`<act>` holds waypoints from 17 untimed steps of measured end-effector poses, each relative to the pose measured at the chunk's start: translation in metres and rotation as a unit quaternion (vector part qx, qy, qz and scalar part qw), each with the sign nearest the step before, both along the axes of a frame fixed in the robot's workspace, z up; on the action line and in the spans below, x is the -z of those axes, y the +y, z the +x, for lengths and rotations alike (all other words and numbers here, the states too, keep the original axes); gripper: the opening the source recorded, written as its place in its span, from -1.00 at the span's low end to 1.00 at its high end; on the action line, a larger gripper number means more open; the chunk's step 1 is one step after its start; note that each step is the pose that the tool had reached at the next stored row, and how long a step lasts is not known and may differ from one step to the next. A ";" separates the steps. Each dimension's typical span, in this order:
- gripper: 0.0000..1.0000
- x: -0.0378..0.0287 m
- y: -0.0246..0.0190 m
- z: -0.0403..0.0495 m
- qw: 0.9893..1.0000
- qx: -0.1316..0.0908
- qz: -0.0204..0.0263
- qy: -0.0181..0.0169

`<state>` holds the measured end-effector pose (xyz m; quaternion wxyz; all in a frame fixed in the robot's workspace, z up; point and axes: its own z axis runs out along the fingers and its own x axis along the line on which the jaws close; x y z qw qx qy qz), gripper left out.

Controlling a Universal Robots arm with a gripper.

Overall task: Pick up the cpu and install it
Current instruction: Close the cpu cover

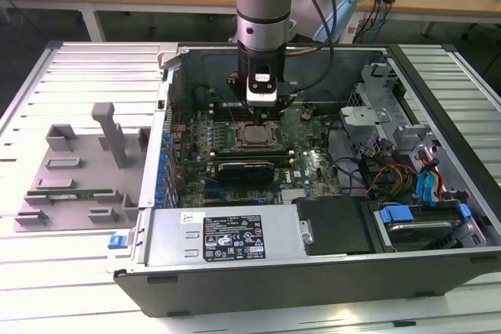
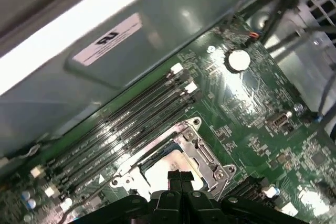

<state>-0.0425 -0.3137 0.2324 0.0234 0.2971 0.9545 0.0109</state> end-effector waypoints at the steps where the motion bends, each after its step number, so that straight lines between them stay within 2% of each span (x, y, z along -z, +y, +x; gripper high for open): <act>1: -0.79 0.0000 0.0000 0.0000 1.000 -0.014 -0.001 0.000; 3: -0.79 0.0001 0.0000 0.0000 0.999 -0.038 -0.002 0.000; 4: -0.79 0.0002 0.0000 0.0000 0.998 -0.057 -0.003 0.000; 5: -0.79 0.0004 0.0000 0.0000 0.997 -0.079 -0.003 0.000; 6: -0.79 0.0005 0.0000 0.0000 0.995 -0.102 -0.004 0.000; 7: -0.79 0.0007 0.0000 0.0000 0.993 -0.117 -0.004 0.000; 8: -0.79 0.0008 0.0000 0.0000 0.992 -0.126 -0.004 0.000; 10: -0.79 0.0010 0.0000 0.0000 0.989 -0.149 -0.005 0.000; 11: -0.79 0.0011 0.0000 0.0000 0.988 -0.157 -0.005 0.000; 12: -0.79 0.0013 0.0000 0.0000 0.985 -0.171 -0.005 0.000; 13: -0.79 0.0014 0.0000 0.0000 0.984 -0.179 -0.005 0.000; 15: -0.79 0.0020 0.0000 0.0000 0.978 -0.206 -0.006 0.000; 16: -0.79 0.0022 0.0000 0.0000 0.977 -0.215 -0.007 0.000; 17: -0.79 0.0025 0.0000 0.0000 0.973 -0.229 -0.007 0.001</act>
